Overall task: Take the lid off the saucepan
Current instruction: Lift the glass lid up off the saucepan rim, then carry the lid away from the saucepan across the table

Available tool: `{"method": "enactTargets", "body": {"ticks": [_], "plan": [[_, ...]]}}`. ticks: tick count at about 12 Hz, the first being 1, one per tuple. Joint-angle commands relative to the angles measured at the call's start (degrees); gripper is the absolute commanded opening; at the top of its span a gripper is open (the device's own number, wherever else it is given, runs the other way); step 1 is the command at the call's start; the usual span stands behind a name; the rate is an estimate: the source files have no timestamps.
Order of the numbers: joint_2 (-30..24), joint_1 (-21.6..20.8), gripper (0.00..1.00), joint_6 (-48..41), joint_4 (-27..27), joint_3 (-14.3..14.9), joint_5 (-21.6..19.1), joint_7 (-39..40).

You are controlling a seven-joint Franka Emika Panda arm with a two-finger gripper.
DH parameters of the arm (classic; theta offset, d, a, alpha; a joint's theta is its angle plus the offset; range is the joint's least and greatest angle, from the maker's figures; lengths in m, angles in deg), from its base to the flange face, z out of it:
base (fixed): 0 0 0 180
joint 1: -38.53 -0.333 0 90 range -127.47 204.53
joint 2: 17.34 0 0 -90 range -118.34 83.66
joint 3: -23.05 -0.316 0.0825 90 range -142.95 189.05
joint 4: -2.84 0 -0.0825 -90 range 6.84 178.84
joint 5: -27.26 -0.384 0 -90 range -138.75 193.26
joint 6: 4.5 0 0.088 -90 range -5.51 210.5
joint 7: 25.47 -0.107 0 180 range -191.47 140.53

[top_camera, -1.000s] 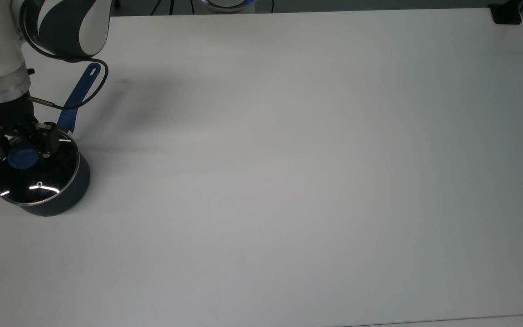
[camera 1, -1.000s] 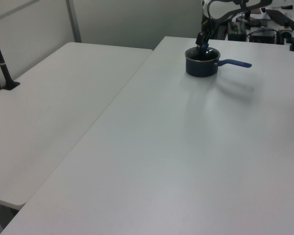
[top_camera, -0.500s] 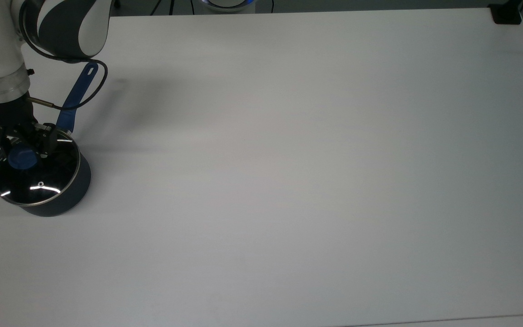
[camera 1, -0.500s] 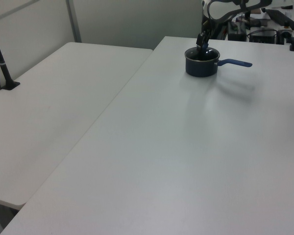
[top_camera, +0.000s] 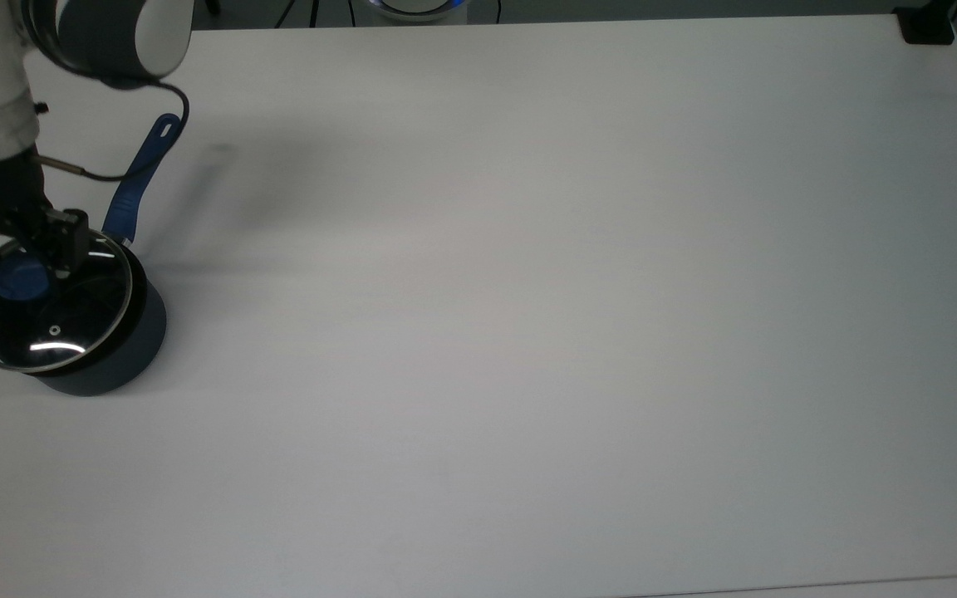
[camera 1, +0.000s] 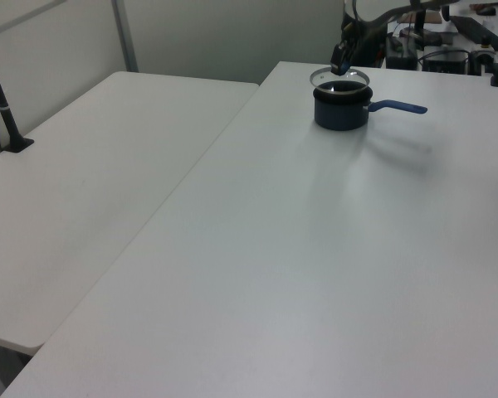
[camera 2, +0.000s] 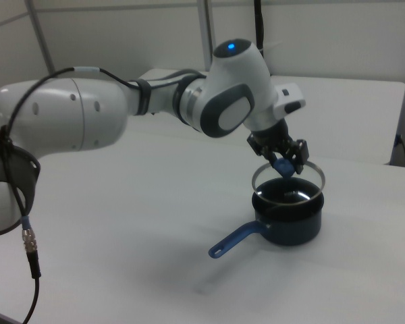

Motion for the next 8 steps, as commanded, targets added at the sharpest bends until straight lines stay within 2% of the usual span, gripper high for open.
{"method": "enactTargets", "body": {"ticks": [1,3,5,8], "plan": [[-5.4,-5.1,0.59,-4.7,2.0,1.1,-1.2,0.6],[-10.3,-9.8,0.59,-12.3,4.3,1.3,-1.1,-0.1],[-15.5,-15.2,0.59,-12.9,11.0,1.3,-0.6,-2.1],[-22.2,-20.9,0.59,-12.3,19.9,1.0,0.5,-5.1]]}}
